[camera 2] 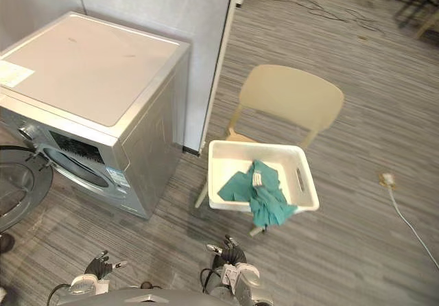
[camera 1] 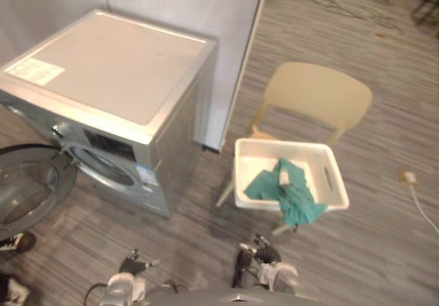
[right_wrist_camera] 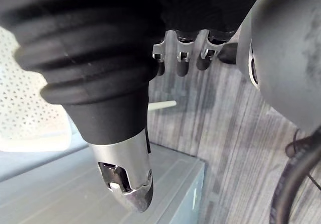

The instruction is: Pick up the laundry basket with both hands and put the clothes into the washing machine.

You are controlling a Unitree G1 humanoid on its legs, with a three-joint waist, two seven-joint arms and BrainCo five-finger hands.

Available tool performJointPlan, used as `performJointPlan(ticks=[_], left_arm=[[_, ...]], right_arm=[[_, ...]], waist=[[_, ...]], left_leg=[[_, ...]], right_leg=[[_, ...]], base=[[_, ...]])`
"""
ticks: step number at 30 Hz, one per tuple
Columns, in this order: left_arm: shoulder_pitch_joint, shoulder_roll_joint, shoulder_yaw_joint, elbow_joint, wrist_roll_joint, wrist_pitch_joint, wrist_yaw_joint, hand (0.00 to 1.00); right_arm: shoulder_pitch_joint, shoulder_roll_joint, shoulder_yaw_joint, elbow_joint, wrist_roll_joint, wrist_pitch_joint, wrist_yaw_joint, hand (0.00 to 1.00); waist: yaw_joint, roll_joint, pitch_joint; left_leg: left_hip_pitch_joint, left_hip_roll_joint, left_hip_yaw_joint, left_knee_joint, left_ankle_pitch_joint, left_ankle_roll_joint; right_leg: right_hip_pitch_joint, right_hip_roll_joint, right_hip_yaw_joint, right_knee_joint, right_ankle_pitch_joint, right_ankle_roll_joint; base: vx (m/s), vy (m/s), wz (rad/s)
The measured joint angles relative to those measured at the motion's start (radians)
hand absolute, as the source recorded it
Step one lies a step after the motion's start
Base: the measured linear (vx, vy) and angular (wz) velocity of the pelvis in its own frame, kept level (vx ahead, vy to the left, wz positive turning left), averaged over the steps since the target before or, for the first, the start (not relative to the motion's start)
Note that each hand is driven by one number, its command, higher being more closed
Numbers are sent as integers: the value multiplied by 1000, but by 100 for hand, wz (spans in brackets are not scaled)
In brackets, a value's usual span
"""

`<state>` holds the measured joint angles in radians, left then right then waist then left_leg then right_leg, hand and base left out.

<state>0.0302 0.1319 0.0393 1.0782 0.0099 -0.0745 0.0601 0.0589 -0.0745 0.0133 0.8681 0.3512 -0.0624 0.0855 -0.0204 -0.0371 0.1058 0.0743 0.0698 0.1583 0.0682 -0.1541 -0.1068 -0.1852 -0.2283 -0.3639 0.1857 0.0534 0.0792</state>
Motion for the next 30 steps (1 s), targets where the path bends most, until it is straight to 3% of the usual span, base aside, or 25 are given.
performJointPlan(ticks=[2, 3, 6, 7, 8, 9, 11, 12, 13, 14, 16, 18, 21, 25, 30], left_arm=[[5, -29, 1, -6, 4, -2, -3, 0], [14, -48, 22, -8, 0, -2, -4, 0], [11, -59, 31, -20, -7, -1, -4, 0], [12, -78, 28, -71, -10, -3, -4, 0], [13, -89, 24, -86, -18, -4, -4, 0], [5, -94, 15, -104, -30, -10, -6, 0], [1, -95, -3, -118, -35, -14, -6, 0], [0, -100, -4, -120, -36, -14, -7, 0], [0, -103, -4, -119, -35, -13, -7, 0], [7, -105, -5, -112, -35, -12, -7, 0], [-2, -76, -3, -103, -26, -7, -6, 0], [-2, -53, -4, -95, -23, 2, -7, 0], [18, -50, 16, -75, 6, 10, -8, 0], [22, -26, 43, -37, 14, 5, -10, 0], [25, -16, 44, 0, 15, -14, -34, 0]], right_arm=[[-4, -18, -35, -11, 8, 0, -3, 0], [-7, -20, -38, -28, 17, -2, -2, 0], [-10, -19, -27, -28, 33, -4, -2, 0], [2, -29, -7, -24, 41, 0, -4, 0], [5, -33, -2, -23, 43, 0, -4, 0], [4, -36, -4, -25, 45, -1, -4, 0], [-2, -35, -7, -25, 45, -1, -5, 0], [-7, -35, -10, -26, 45, -1, -6, 0], [-8, -35, -13, -28, 45, -1, -6, 0], [-9, -38, -17, -34, 44, -1, -7, 0], [9, -20, -14, -95, 40, 3, -6, 0], [95, 15, -19, -283, 39, 1, -3, 0], [185, 26, -16, -513, 40, -3, 29, 0], [305, 13, -5, -810, 40, -23, 98, 0], [497, -109, -13, -1151, 114, -41, 211, 0]], waist=[[7, 57, 14], [16, 87, 15], [9, 88, 31], [24, 76, 48], [31, 74, 49], [29, 71, 52], [23, 70, 53], [19, 74, 52], [20, 78, 51], [22, 88, 45], [21, 50, 56], [5, 18, 47], [8, 15, 42], [-8, 2, 27], [-26, -25, -11]], left_leg=[[-4, 63, -20, 26, -25, -29], [-32, 110, -23, 113, -23, -46], [-146, 185, -26, 440, -12, -69], [-232, 215, -42, 657, 6, -88], [-256, 213, -46, 705, -10, -89], [-300, 198, -13, 682, -54, -76], [-301, 179, 33, 486, -60, -61], [-295, 157, 28, 303, -25, -43], [-284, 145, 17, 218, 20, -41], [-273, 130, 1, 121, 183, -24], [-238, 106, 19, 92, 215, -4], [-194, 60, 58, -16, 252, 16], [-134, 26, 121, -86, 261, 24], [-98, 22, 176, -115, 260, 24], [-89, 18, 199, -145, 273, 27]], right_leg=[[15, 52, -35, 15, -53, -27], [32, 99, -37, 11, -90, -37], [117, 147, -62, -12, -125, -58], [169, 164, -62, -26, -134, -79], [183, 165, -60, -33, -136, -81], [209, 162, -54, -55, -134, -81], [221, 156, -53, -72, -131, -78], [223, 156, -51, -77, -130, -76], [223, 158, -48, -77, -129, -70], [226, 165, -29, -83, -133, -50], [245, 142, -3, -104, -131, -23], [228, 100, 5, -105, -123, -1], [224, 74, 60, -116, -108, 23], [217, 74, 111, -131, -89, 32], [197, 77, 133, -143, -88, 31]], base=[[275, -291, 38], [258, -300, -8], [276, -322, 9], [235, -240, -16], [294, -218, -31], [214, -79, -24], [222, -27, -20], [197, 37, -21], [203, 100, -36], [216, 141, -48], [197, 142, -35], [153, 168, -10], [95, 120, -47], [18, 43, -44], [-39, 6, -20]])
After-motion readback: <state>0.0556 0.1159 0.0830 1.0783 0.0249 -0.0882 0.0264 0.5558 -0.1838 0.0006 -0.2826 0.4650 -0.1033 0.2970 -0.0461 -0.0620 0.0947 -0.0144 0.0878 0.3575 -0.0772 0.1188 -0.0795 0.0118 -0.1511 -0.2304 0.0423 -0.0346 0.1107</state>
